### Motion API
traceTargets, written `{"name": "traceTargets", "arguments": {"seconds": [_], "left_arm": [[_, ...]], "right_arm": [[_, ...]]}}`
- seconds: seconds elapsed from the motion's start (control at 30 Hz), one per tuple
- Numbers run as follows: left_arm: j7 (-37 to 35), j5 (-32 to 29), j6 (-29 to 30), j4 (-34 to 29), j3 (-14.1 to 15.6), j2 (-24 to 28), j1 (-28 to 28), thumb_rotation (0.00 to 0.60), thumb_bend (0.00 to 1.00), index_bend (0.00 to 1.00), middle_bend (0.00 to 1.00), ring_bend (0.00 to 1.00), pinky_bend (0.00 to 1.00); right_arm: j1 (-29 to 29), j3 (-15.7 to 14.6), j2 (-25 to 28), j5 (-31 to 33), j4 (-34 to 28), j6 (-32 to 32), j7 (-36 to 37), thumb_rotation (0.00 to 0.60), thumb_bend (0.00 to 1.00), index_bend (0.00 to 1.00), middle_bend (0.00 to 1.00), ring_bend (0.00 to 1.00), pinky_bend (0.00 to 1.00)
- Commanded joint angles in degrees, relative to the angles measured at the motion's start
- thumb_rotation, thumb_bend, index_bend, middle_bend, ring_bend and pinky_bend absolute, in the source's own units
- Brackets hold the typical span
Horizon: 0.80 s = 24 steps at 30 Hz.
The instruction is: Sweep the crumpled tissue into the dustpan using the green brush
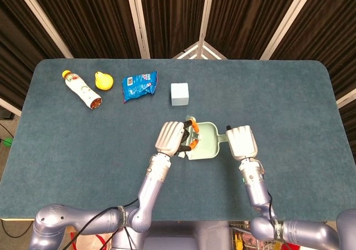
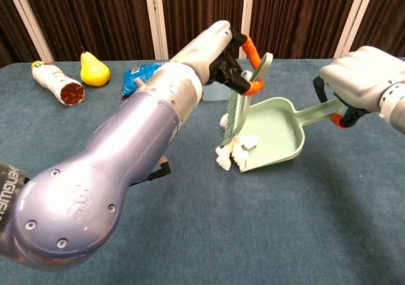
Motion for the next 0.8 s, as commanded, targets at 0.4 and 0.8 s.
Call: {"name": "traceTargets", "arguments": {"seconds": [0.4,0.8], "left_arm": [[-2.2,2.3,1.3,-7.9,-1.4,6.0,3.0,0.6,0.64,0.77,1.0,1.0,1.0],[0.1,1.9,0.5,-15.2,4.2,15.1,8.7,0.6,0.64,0.77,1.0,1.0,1.0]], "right_arm": [[-0.4,-1.8,-2.1,-0.2,-0.8,0.8,-0.9,0.6,0.47,0.59,0.82,0.84,0.82],[-0.3,-2.3,-3.6,-0.8,-2.0,2.0,-2.7,0.6,0.47,0.59,0.82,0.84,0.82]]}}
